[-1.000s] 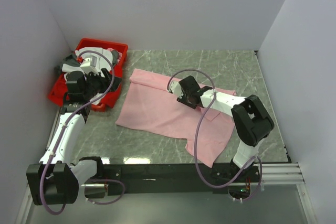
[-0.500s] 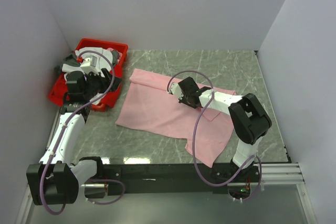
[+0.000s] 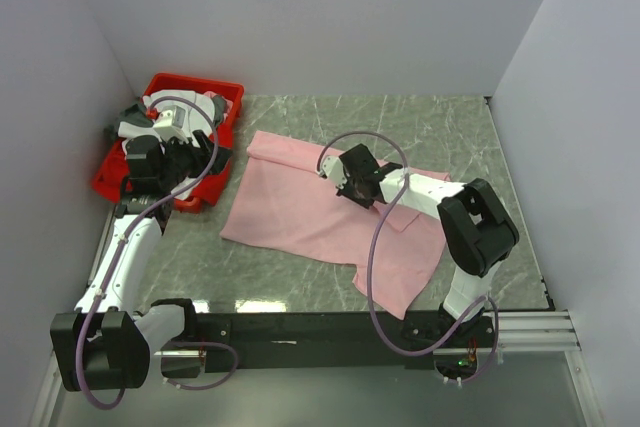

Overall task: Fold and stack the t-shirts
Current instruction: Fold the tshirt

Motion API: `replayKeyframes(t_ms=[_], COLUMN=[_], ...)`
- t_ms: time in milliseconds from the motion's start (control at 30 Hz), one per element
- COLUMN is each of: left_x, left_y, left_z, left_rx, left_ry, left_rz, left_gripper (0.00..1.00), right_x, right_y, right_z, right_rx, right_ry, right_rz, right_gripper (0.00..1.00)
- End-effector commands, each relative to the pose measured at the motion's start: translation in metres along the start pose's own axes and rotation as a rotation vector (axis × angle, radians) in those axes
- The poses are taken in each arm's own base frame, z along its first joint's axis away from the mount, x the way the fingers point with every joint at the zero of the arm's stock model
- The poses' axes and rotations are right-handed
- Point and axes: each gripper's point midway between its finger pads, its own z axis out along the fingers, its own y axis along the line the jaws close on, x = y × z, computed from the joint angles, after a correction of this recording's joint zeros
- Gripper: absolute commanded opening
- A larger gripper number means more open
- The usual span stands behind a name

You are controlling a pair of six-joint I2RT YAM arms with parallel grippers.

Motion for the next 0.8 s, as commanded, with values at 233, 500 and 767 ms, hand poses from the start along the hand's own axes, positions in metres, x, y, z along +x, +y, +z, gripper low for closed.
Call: replayKeyframes(t_ms=[233,500,767], left_x=[-0.008,-0.007,-0.009], left_y=[-0.010,-0.009,-0.008], left_z=[-0.002,-0.001,-0.003], left_rx=[0.042,0.043,0.026], left_ry=[-0.028,-0.025,-0.034], left_rz=[0.027,0.024,0.031], left_gripper=[0.69,0.69,0.69], right_x=[-0.037,-0.031,-0.015], right_y=[-0.023,-0.003,-0.089], right_z=[-0.030,-0.027,-0.088], right_rx=[-0.014,-0.119,-0.152], right_ry=[-0.147,-0.139,-0.297], right_rz=[0.113,0.102,0.472], right_gripper=[0.02,0.20,0.40])
